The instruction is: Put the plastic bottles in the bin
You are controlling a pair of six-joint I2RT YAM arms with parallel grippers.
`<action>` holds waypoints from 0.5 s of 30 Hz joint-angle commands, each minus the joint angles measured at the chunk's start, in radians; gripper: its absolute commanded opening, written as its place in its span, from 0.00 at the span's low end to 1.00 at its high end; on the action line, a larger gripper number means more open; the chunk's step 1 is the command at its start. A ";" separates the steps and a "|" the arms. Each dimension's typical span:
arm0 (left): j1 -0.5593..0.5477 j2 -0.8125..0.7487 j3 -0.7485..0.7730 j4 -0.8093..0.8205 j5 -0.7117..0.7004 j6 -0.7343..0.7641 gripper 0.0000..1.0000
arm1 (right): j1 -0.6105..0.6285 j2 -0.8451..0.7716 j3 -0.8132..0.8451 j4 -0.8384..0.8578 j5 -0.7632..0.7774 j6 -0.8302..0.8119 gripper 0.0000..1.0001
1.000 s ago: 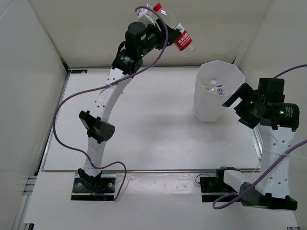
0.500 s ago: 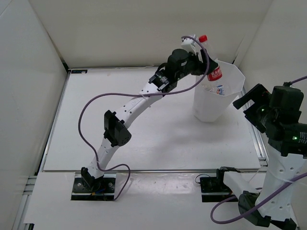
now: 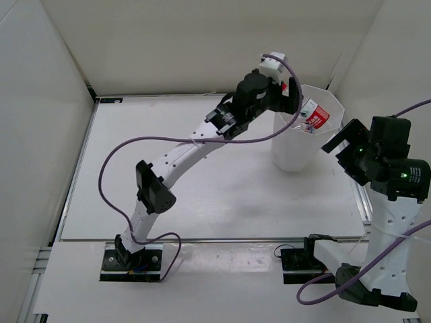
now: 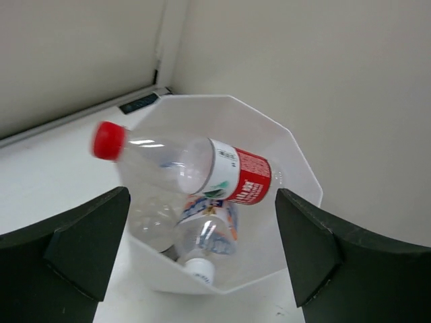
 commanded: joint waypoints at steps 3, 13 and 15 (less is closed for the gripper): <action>0.012 -0.205 -0.058 -0.060 -0.109 0.131 1.00 | -0.006 0.018 -0.028 0.018 -0.018 0.006 1.00; -0.036 -0.639 -0.657 -0.104 -0.733 0.202 1.00 | -0.006 0.088 -0.019 0.096 -0.066 -0.043 1.00; -0.024 -0.770 -0.867 -0.104 -0.900 0.202 1.00 | -0.006 0.088 -0.019 0.107 -0.035 -0.064 1.00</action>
